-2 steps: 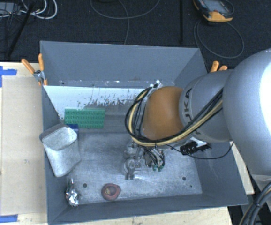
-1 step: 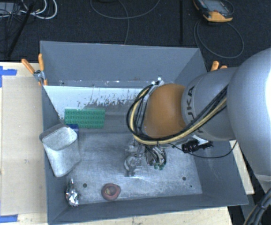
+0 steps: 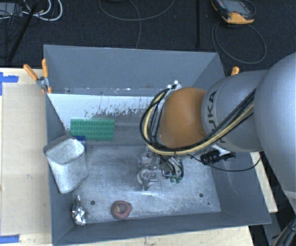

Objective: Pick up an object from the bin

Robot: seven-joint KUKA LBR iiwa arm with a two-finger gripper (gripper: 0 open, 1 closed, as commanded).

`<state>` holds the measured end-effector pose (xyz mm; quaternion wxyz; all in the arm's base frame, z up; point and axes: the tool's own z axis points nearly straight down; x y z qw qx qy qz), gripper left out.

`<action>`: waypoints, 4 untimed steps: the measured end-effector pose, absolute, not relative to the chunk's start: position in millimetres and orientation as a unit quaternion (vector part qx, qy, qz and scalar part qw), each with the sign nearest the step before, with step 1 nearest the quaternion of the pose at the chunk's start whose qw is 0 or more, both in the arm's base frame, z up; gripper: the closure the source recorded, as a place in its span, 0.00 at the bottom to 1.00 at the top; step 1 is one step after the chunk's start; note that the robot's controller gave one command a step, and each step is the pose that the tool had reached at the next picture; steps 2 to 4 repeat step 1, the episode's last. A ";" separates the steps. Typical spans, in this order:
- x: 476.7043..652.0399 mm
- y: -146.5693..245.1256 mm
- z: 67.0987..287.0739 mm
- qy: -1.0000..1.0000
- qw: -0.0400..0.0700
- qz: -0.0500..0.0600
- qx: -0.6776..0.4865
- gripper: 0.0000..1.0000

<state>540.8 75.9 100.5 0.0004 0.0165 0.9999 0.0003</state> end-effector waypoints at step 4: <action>541.9 75.7 169.3 1.000 0.003 0.001 0.015 1.00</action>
Offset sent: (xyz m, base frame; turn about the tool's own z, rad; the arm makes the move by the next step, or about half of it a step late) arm -0.0003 0.0000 0.0653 0.0000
